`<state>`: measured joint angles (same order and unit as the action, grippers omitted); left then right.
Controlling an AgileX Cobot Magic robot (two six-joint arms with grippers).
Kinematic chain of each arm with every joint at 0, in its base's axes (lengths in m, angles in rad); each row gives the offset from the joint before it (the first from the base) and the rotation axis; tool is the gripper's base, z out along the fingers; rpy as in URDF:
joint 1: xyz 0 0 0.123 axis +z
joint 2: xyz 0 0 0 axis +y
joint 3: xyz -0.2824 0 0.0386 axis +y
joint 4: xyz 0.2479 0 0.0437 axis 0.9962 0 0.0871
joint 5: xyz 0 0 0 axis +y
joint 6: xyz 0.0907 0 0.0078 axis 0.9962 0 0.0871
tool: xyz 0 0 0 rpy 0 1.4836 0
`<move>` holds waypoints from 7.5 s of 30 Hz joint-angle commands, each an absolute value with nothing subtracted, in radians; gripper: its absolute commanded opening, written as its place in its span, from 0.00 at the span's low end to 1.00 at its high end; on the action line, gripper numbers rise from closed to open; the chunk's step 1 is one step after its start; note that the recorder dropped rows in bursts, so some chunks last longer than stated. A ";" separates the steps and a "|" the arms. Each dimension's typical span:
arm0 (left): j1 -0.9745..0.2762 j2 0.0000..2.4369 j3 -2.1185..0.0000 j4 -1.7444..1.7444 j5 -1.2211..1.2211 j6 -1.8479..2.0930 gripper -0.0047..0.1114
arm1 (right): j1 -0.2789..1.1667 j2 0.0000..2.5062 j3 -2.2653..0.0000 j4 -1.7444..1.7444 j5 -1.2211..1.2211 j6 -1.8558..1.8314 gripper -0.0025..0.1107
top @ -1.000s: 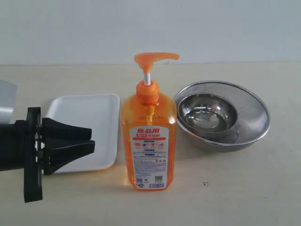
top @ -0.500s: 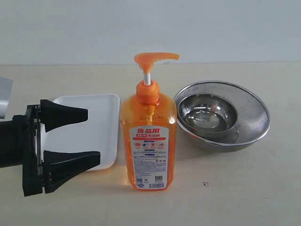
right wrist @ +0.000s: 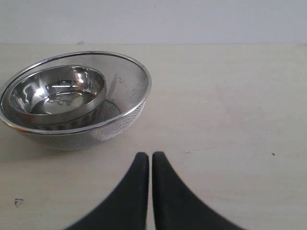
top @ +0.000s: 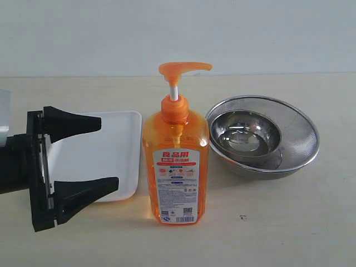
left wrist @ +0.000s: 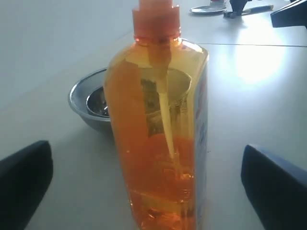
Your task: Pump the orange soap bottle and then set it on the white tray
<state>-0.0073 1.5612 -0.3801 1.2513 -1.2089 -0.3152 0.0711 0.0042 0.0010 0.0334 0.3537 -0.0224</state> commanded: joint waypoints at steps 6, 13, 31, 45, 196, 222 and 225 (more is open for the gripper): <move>-0.010 1.561 -0.385 1.186 -1.221 -0.230 0.98 | 0.069 0.000 0.000 0.030 0.340 -0.022 0.02; -0.010 1.561 -0.385 1.108 -1.221 -0.243 0.98 | 0.069 0.000 0.000 0.030 0.340 -0.022 0.02; -0.010 1.653 -0.691 1.551 -1.188 -0.739 0.98 | 0.069 0.000 0.000 0.030 0.340 -0.022 0.02; 0.004 1.880 -0.842 1.703 -1.221 -0.787 0.98 | 0.069 0.000 0.000 0.030 0.348 -0.020 0.02; -0.360 2.071 -0.815 1.185 -1.221 -0.271 0.98 | 0.069 0.000 0.000 0.030 0.348 -0.021 0.02; -0.360 2.071 -0.815 1.179 -1.221 -0.271 0.92 | 0.069 0.000 0.000 0.030 0.348 -0.021 0.02; -0.360 2.071 -0.815 1.177 -1.221 -0.271 0.77 | 0.069 0.000 0.000 0.030 0.348 -0.021 0.02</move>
